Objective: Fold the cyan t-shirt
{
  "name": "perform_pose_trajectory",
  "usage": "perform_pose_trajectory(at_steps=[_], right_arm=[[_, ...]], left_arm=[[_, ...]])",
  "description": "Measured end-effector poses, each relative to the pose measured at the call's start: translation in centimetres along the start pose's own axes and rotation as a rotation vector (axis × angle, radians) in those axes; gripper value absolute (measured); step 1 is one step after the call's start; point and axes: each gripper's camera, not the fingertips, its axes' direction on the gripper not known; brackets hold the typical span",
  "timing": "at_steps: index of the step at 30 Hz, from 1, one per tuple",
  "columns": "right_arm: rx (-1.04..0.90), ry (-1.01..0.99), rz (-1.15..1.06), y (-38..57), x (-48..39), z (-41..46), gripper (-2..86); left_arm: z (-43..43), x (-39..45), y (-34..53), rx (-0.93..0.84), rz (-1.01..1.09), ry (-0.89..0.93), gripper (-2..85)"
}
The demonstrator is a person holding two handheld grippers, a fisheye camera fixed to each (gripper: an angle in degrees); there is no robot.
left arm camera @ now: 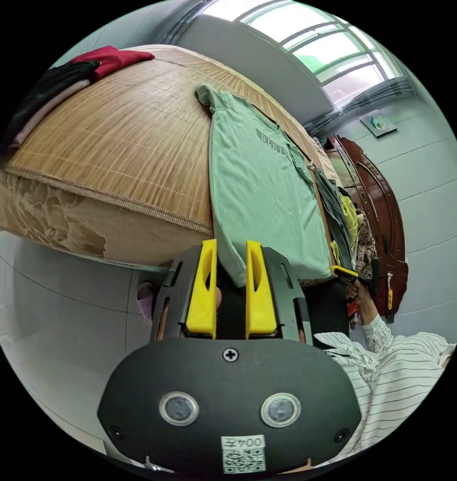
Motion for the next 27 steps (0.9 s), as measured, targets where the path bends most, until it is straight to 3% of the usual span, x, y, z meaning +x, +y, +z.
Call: perform_pose_trajectory(at_steps=[8,15,21,27], right_arm=[[-0.021,0.016,0.024,0.2,0.1,-1.1,5.0],[-0.021,-0.033,0.054,0.2,0.9,-2.0,5.8],[0.009,-0.133,0.097,0.7,1.6,-2.5,8.9],[0.000,-0.076,0.073,-0.1,-0.2,-2.9,9.5]], left_arm=[[1.8,1.2,-0.1,-0.098,0.026,0.035,12.1],[0.0,-0.4,-0.3,-0.106,-0.049,-0.018,5.3],[-1.5,-0.4,-0.6,-0.136,-0.037,-0.019,15.2],[-0.4,1.0,-1.7,-0.170,-0.015,-0.024,16.3]])
